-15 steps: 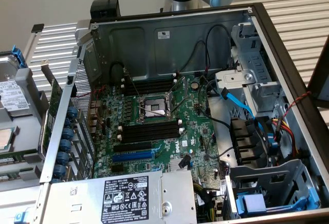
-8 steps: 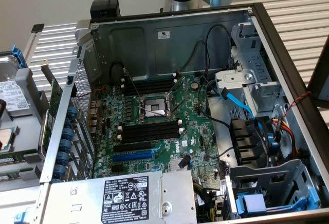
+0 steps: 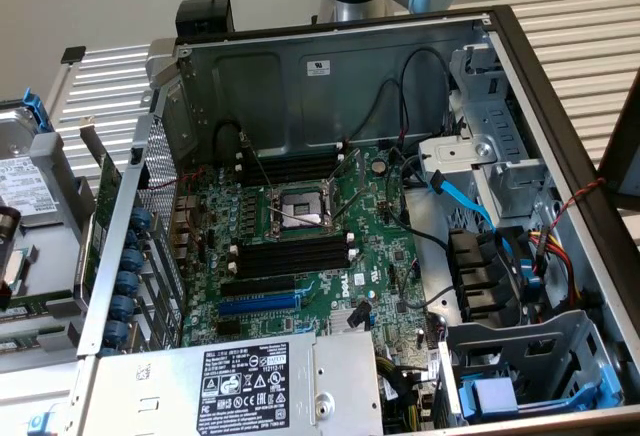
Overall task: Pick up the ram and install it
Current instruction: 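Pick up the ram and move it above insertion slot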
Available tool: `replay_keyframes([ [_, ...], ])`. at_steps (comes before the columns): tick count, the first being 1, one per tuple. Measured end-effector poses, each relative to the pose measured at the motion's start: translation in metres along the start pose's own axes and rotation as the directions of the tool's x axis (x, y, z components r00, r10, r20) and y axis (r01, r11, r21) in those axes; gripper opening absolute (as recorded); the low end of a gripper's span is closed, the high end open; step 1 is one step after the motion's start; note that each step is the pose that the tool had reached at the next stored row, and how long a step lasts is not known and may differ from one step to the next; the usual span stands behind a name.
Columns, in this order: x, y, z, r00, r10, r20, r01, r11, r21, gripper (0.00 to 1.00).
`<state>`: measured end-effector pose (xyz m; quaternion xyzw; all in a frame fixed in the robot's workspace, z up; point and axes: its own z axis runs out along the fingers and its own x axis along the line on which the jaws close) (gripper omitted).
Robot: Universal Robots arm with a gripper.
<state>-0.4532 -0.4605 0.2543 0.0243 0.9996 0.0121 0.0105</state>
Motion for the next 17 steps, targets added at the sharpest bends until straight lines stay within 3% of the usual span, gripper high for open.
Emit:
replay_keyframes([
  [4, 0.0001, -0.0002, 0.0070, 1.0000, -0.004, -0.0006, 0.004, 1.0000, 0.0000, 0.11],
  [12, 0.0001, -0.0002, 0.0081, 1.0000, -0.005, -0.0006, 0.005, 1.0000, 0.0007, 0.11],
  [17, 0.0002, 0.0003, 0.0100, 0.9991, -0.042, -0.0016, 0.042, 0.9991, 0.0002, 0.11],
])
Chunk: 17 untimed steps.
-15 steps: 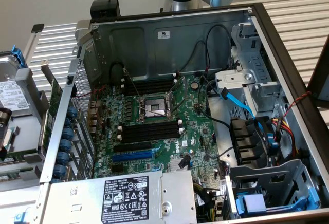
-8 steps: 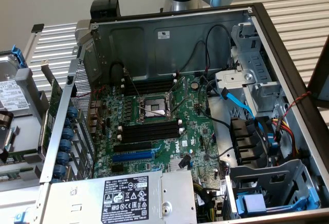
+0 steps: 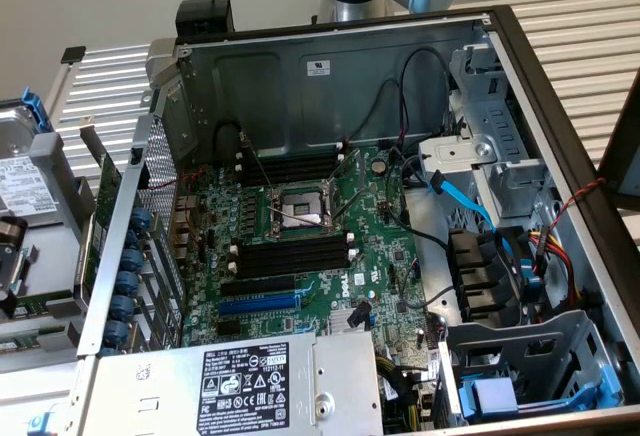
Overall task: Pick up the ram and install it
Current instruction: 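Pick up the ram and move it above insertion slot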
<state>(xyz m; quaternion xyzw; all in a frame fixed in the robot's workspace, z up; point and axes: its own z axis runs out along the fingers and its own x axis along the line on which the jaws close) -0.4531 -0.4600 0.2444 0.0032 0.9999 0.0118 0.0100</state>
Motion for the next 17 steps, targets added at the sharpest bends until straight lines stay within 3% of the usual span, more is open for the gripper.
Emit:
replay_keyframes([
  [5, 0.0001, 0.0010, 0.0012, 0.9979, -0.065, -0.0015, 0.065, 0.9979, -0.0012, 0.11],
  [9, 0.0001, 0.0013, 0.0022, 0.9926, -0.121, -0.0028, 0.121, 0.9926, -0.0024, 0.11],
  [17, 0.0002, 0.0023, 0.0053, 0.9738, -0.227, -0.0049, 0.227, 0.9738, -0.0050, 0.11],
])
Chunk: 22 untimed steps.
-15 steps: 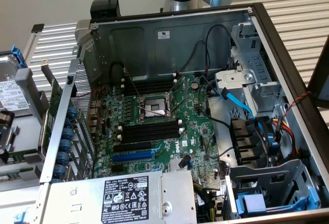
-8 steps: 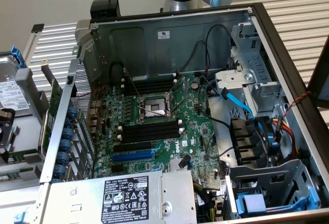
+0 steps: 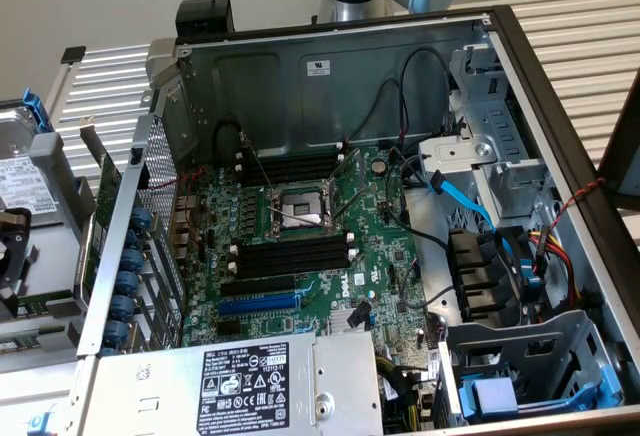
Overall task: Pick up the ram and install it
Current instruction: 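Pick up the ram and move it above insertion slot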
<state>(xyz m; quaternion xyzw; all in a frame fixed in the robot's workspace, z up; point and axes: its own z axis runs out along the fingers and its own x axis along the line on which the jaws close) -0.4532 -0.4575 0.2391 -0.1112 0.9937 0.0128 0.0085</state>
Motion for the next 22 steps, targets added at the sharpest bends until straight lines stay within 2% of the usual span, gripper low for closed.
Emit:
replay_keyframes([
  [6, -0.0002, 0.0010, 0.0022, 0.9970, -0.078, -0.0018, 0.078, 0.9970, -0.0016, 0.11],
  [12, -0.0004, 0.0019, 0.0045, 0.9884, -0.152, -0.0032, 0.152, 0.9884, -0.0033, 0.11],
  [17, -0.0004, 0.0024, 0.0069, 0.9757, -0.219, -0.0046, 0.219, 0.9757, -0.0049, 0.11],
  [22, -0.0005, 0.0027, 0.0096, 0.9576, -0.288, -0.0059, 0.288, 0.9576, -0.0067, 0.11],
])
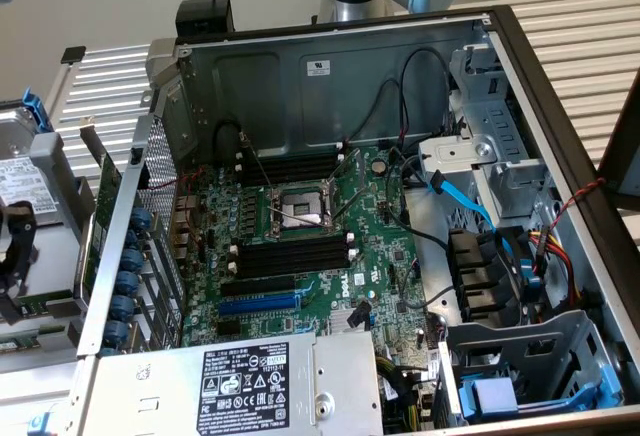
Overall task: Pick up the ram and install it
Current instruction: 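Pick up the ram and move it above insertion slot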
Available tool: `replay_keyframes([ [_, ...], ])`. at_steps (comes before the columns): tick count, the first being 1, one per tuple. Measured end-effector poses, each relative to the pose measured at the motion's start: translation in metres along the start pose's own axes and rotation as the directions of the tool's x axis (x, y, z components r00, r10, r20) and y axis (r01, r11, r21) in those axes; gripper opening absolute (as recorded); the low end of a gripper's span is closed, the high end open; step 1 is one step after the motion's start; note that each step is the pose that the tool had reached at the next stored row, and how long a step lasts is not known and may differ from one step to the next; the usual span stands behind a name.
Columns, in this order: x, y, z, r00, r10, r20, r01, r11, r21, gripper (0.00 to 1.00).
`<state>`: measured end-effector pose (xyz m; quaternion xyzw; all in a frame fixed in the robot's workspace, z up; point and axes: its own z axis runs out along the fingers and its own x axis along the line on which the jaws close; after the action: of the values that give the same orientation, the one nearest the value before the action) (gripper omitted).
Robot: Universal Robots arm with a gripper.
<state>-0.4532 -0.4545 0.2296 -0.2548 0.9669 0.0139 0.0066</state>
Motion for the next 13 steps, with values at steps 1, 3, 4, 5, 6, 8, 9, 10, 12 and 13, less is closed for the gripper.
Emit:
replay_keyframes([
  [1, 0.0000, 0.0001, 0.0005, 0.9999, -0.014, -0.0004, 0.014, 0.9999, -0.0003, 0.11],
  [3, -0.0001, 0.0002, 0.0013, 0.9990, -0.044, -0.0011, 0.044, 0.9990, -0.0009, 0.11],
  [4, -0.0001, 0.0003, 0.0017, 0.9982, -0.060, -0.0015, 0.060, 0.9982, -0.0012, 0.11],
  [5, -0.0002, 0.0004, 0.0018, 0.9972, -0.075, -0.0019, 0.075, 0.9972, -0.0015, 0.11],
  [6, -0.0003, 0.0006, 0.0020, 0.9961, -0.088, -0.0020, 0.088, 0.9961, -0.0018, 0.11],
  [8, -0.0005, 0.0010, 0.0022, 0.9937, -0.112, -0.0024, 0.112, 0.9937, -0.0024, 0.11],
  [9, -0.0006, 0.0011, 0.0021, 0.9921, -0.125, -0.0028, 0.125, 0.9921, -0.0027, 0.11],
  [10, -0.0006, 0.0012, 0.0021, 0.9899, -0.142, -0.0034, 0.142, 0.9899, -0.0031, 0.11],
  [12, -0.0006, 0.0012, 0.0021, 0.9840, -0.178, -0.0041, 0.178, 0.9840, -0.0040, 0.11],
  [13, -0.0006, 0.0012, 0.0021, 0.9804, -0.197, -0.0045, 0.197, 0.9805, -0.0045, 0.11],
])
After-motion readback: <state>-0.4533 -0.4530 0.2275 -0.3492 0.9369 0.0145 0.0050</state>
